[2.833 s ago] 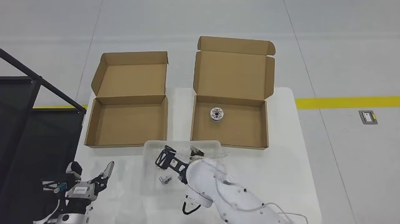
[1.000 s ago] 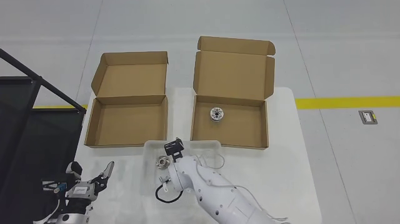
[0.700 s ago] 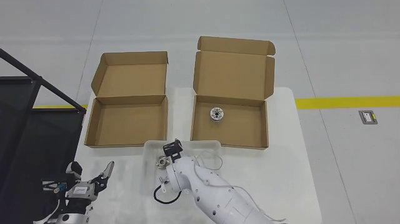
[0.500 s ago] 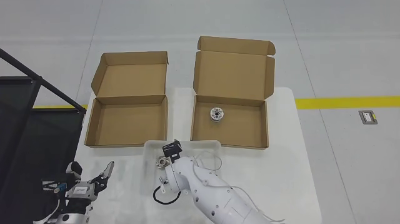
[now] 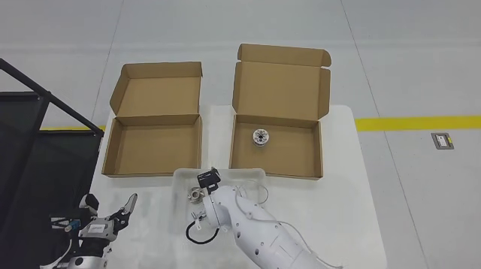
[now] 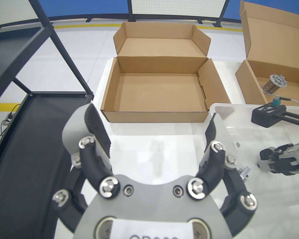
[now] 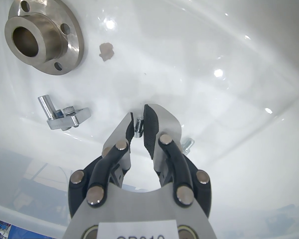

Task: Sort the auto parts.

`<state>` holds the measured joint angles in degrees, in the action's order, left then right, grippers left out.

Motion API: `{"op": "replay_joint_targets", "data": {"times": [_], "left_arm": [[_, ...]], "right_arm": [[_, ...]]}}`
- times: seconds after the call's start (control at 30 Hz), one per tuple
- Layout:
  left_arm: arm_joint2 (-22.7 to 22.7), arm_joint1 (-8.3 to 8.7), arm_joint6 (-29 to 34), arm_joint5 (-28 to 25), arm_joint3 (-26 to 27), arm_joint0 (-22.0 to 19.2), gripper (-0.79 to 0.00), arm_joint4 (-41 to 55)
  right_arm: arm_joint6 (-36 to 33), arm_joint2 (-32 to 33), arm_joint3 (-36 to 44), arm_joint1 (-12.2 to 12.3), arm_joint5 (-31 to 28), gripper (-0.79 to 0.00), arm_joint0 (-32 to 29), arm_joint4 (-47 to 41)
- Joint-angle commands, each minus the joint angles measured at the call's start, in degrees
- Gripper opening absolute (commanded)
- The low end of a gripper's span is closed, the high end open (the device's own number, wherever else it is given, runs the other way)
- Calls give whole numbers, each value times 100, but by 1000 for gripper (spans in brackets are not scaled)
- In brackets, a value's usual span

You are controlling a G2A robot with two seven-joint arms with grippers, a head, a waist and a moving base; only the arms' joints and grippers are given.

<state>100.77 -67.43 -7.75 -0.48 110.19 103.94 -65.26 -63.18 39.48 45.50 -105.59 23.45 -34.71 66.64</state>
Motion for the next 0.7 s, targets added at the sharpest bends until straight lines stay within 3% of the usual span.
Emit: {"op": "replay_joint_targets", "data": {"times": [0.0, 0.33, 0.67], "left_arm": [[0, 0, 0, 0, 0, 0, 0, 0], [0, 0, 0, 0, 0, 0, 0, 0], [0, 0, 0, 0, 0, 0, 0, 0]], "right_arm": [[13, 25, -10, -5, -13, -785, 0, 9], [-31, 197, 735, 85, 119, -785, -192, 492], [-282, 873, 3307, 519, -72, -785, -1206, 1835]]}}
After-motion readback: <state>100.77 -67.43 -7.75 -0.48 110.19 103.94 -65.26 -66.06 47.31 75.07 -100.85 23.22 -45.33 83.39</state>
